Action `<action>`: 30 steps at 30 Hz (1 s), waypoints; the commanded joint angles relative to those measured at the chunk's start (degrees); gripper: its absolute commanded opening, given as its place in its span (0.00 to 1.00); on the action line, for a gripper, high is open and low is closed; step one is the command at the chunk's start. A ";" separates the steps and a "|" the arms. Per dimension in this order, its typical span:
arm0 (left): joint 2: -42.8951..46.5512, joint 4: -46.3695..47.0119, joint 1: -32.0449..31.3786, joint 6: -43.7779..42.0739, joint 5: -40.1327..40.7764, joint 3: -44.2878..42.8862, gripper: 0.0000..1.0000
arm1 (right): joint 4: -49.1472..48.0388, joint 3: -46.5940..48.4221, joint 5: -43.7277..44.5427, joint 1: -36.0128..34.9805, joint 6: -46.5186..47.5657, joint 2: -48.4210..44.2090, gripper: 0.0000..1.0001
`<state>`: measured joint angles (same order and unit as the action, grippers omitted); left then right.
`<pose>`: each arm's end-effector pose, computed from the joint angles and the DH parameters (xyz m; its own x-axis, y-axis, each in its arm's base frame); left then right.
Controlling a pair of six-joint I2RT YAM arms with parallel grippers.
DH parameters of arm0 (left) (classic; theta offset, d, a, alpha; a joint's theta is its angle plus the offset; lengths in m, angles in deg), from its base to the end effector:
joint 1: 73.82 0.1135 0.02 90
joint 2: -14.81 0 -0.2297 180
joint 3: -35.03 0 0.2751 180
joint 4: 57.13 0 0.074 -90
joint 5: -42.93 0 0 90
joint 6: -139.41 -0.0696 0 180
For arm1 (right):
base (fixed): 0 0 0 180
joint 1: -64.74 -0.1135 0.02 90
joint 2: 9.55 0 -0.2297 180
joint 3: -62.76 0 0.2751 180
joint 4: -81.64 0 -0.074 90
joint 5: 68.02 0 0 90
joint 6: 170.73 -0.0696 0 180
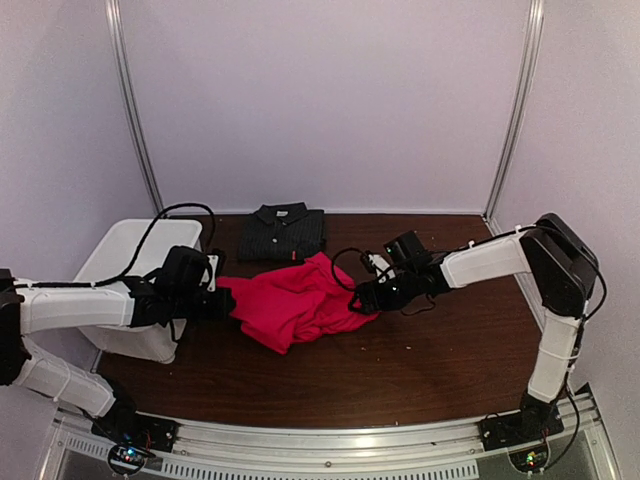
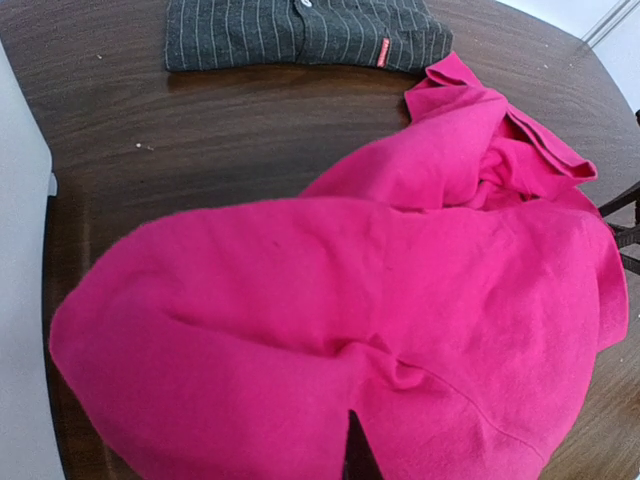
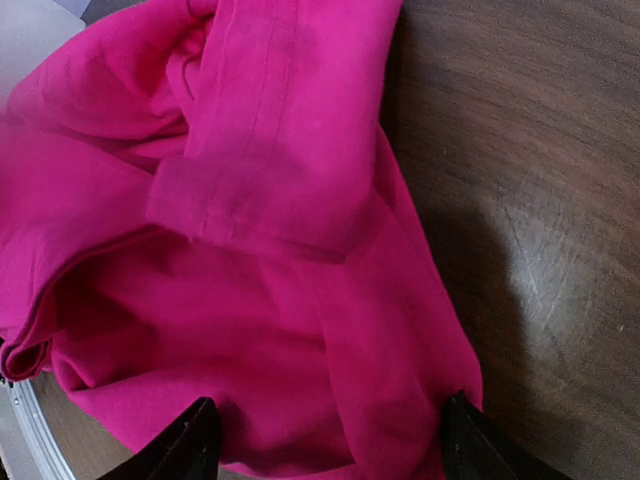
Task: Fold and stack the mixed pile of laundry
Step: Flatten out the crumpled T-shirt at the center of the board.
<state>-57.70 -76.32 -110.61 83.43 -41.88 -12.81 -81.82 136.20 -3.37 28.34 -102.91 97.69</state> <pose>0.2475 -0.1772 0.1185 -0.7644 -0.1241 -0.6327 0.1406 0.9256 -0.3515 0.3075 0.2638 0.0745 -0.8593 -0.2096 -0.4666 -0.4663 0.6959 0.5462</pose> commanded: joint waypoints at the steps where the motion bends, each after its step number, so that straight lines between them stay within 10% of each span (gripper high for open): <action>1: -1.61 2.18 0.32 -1.30 -1.47 -4.30 0.00 | 1.55 4.37 3.13 -0.65 2.11 4.41 0.71; 5: -2.98 2.16 0.32 -3.65 -4.08 -9.01 0.00 | 5.75 6.63 3.81 0.39 3.44 6.24 0.04; 6: -2.61 1.87 0.32 -3.99 -4.36 -10.00 0.00 | 6.49 5.57 4.69 1.16 3.59 4.15 0.00; 17: 6.71 3.43 1.11 -6.04 -11.00 -1.83 0.00 | 19.11 -2.05 11.01 18.49 5.67 -32.78 0.00; 22: 10.24 1.17 1.15 -5.57 -11.96 5.20 0.34 | 14.36 -13.25 -0.86 16.89 3.87 -34.21 0.00; 30: 12.30 0.99 -1.22 -8.56 -10.88 3.06 0.58 | 15.44 -15.08 -0.75 15.66 6.13 -34.60 0.00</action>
<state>-45.52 -78.96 -109.76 77.11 -52.81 -6.51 -65.16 118.65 -3.08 44.34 -98.38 65.30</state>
